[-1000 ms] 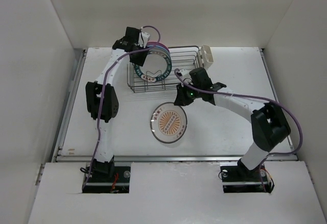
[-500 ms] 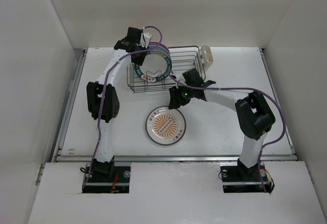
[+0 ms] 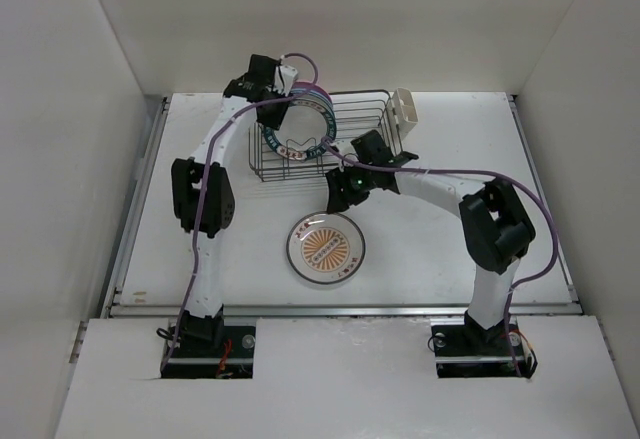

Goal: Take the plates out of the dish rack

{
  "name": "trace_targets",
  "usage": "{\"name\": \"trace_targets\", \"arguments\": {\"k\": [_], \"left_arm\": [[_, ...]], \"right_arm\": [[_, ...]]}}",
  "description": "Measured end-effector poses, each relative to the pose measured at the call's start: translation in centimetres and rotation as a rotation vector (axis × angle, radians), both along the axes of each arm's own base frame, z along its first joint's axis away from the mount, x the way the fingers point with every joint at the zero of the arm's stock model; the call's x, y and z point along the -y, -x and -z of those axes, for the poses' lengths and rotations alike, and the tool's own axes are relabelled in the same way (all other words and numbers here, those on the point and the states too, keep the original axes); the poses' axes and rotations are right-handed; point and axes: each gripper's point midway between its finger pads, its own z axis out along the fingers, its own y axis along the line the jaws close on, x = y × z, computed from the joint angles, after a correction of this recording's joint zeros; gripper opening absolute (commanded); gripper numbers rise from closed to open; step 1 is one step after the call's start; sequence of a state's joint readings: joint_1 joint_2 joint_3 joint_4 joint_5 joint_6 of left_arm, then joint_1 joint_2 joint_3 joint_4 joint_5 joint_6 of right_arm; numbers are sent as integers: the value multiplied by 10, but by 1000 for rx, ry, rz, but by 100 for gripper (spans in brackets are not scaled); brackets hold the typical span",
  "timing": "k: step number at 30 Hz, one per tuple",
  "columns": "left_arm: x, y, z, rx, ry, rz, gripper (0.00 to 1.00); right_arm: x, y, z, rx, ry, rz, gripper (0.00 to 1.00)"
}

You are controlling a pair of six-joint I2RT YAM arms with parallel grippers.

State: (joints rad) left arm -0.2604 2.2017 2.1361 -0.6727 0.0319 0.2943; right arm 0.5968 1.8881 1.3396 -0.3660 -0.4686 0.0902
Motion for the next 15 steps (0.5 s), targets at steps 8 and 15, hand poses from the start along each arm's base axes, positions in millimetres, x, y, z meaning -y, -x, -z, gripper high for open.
{"name": "trace_targets", "arguments": {"k": [8, 15], "left_arm": [[2, -1, 21, -51, 31, 73, 0], [8, -2, 16, -24, 26, 64, 0]], "right_arm": [[6, 2, 0, -15, 43, 9, 57], [5, 2, -7, -11, 67, 13, 57]]}}
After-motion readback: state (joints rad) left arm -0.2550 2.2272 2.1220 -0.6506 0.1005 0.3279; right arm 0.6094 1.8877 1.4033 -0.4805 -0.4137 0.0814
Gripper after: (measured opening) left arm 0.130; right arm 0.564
